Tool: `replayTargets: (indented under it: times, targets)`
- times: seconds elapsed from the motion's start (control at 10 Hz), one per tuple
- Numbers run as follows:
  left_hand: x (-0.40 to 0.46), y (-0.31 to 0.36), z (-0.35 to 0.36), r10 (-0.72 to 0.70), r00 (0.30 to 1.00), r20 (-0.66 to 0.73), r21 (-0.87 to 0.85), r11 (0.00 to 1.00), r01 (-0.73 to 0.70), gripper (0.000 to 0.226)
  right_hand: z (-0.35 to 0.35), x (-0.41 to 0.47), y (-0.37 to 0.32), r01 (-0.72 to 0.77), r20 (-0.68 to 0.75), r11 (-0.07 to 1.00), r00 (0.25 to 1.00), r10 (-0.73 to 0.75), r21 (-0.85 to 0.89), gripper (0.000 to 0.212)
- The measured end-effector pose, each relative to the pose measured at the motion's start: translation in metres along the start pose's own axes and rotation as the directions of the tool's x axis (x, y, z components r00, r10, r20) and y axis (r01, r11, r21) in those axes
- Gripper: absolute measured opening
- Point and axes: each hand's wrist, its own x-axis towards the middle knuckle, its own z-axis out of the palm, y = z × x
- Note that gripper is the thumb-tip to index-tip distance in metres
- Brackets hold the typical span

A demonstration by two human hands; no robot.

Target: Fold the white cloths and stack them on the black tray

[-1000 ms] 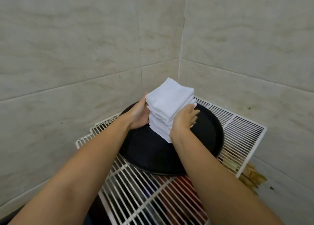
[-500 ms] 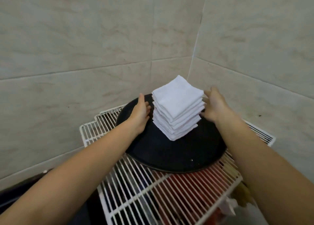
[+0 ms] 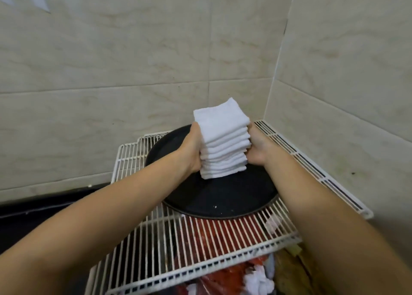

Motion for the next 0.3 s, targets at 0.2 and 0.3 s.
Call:
replayTargets:
  times: [0.2, 0.3]
  targets:
    - [-0.007, 0.000, 0.006, -0.021, 0.996, -0.082, -0.025, 0.999, 0.019, 0.058, -0.003, 0.009, -0.003, -0.053, 0.017, 0.999, 0.998, 0.053, -0.003, 0.057]
    - [-0.014, 0.000, 0.007, 0.013, 0.992, -0.128, -0.027, 0.999, -0.017, 0.063, -0.012, -0.002, -0.014, -0.026, -0.033, 0.997, 0.999, 0.023, -0.068, 0.056]
